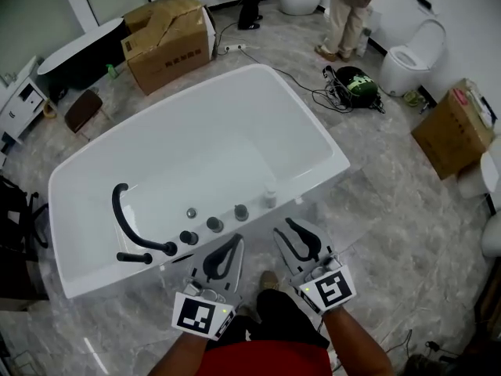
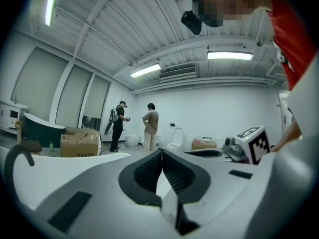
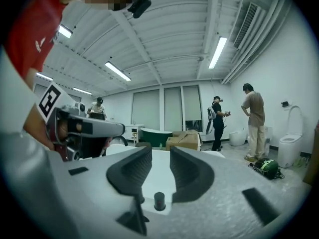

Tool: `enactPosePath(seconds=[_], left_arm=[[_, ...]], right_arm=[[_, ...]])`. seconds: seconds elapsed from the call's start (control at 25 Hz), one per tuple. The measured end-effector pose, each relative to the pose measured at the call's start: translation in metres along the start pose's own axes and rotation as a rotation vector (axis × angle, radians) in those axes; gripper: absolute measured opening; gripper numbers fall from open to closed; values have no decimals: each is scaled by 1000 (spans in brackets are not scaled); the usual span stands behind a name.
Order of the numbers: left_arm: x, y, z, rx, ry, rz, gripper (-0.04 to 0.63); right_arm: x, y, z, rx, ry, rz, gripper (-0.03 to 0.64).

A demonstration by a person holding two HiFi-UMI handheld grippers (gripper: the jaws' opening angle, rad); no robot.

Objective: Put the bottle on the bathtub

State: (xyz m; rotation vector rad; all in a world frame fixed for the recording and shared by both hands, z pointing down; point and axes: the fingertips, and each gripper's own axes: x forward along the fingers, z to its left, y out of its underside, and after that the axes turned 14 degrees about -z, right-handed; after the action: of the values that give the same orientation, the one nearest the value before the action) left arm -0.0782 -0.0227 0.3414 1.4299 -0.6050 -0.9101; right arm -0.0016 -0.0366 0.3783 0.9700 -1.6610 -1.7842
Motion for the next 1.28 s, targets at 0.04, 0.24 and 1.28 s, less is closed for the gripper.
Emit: enactPosePath(seconds=[0.04, 0.24, 1.28], left_arm=[[-10, -9, -4, -3, 11, -13, 11], [-54, -35, -33, -25, 86, -24, 11], [-101, -101, -128, 11, 43, -131, 11]], right_arm=[[-7, -12, 11, 2, 16, -14, 105], [-39, -60, 59, 18, 78, -82, 48], [-139, -136, 96, 58, 14, -166, 3]])
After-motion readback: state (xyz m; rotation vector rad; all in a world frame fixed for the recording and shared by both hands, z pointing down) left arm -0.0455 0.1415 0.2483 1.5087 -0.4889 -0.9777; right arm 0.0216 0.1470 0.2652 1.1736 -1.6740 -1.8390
